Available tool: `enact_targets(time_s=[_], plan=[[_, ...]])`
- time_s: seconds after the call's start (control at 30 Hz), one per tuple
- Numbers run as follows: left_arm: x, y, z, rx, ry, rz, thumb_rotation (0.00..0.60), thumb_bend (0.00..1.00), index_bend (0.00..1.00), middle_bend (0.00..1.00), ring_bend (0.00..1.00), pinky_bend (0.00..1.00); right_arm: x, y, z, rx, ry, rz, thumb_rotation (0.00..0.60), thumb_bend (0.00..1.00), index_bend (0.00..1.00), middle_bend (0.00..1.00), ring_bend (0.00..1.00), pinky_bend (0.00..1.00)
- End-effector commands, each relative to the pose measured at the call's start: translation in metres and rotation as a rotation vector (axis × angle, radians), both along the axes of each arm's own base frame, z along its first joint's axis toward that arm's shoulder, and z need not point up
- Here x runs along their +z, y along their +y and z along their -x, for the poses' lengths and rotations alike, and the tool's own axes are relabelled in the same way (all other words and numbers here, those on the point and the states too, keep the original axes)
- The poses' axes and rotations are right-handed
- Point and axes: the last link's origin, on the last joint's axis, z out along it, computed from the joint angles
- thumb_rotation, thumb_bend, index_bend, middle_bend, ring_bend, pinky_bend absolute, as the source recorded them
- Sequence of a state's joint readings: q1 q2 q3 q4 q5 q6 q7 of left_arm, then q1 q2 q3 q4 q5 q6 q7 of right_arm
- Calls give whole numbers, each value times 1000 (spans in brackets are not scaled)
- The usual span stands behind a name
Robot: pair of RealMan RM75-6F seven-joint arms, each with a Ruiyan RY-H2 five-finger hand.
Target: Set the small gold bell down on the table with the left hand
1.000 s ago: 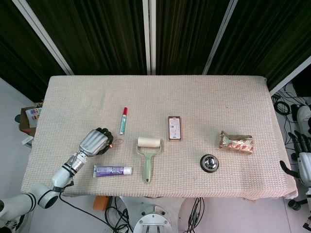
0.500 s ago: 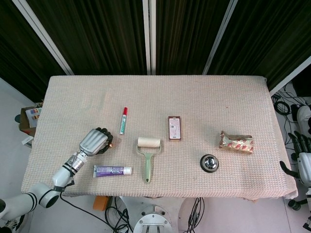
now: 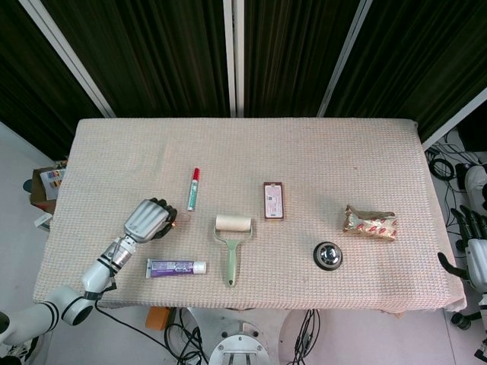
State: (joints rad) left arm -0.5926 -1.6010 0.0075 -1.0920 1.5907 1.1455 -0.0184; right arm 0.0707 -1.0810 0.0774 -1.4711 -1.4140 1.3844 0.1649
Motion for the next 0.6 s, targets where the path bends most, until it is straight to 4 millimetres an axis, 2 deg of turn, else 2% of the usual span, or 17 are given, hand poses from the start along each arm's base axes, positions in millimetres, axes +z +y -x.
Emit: enact_targets(time_s=[0.03, 0.17, 0.37, 0.43, 0.5, 0.6], plan=[[4, 0, -2, -12, -6, -12, 600, 428, 686, 587, 449, 540, 0, 0, 0, 1, 1, 0, 600, 198, 0, 0, 0, 0], [16, 2, -10, -42, -31, -51, 600, 428, 689, 591, 451, 542, 0, 0, -1, 5, 1, 0, 600, 197, 0, 0, 0, 0], [64, 17, -26, -90, -89, -228, 600, 428, 708, 614, 473, 564, 1, 1, -2, 7, 2, 2, 600, 197, 0, 0, 0, 0], [64, 12, -30, -73, -112, -185, 600, 427, 711, 618, 483, 574, 1, 0, -2, 7, 2, 1, 600, 197, 0, 0, 0, 0], [58, -2, -37, -37, -182, -60, 600, 430, 714, 619, 490, 580, 0, -1, -2, 5, 1, -1, 600, 197, 0, 0, 0, 0], [65, 9, -29, -83, -39, -176, 600, 439, 725, 629, 501, 587, -3, -1, -4, 8, -2, -9, 600, 198, 0, 0, 0, 0]])
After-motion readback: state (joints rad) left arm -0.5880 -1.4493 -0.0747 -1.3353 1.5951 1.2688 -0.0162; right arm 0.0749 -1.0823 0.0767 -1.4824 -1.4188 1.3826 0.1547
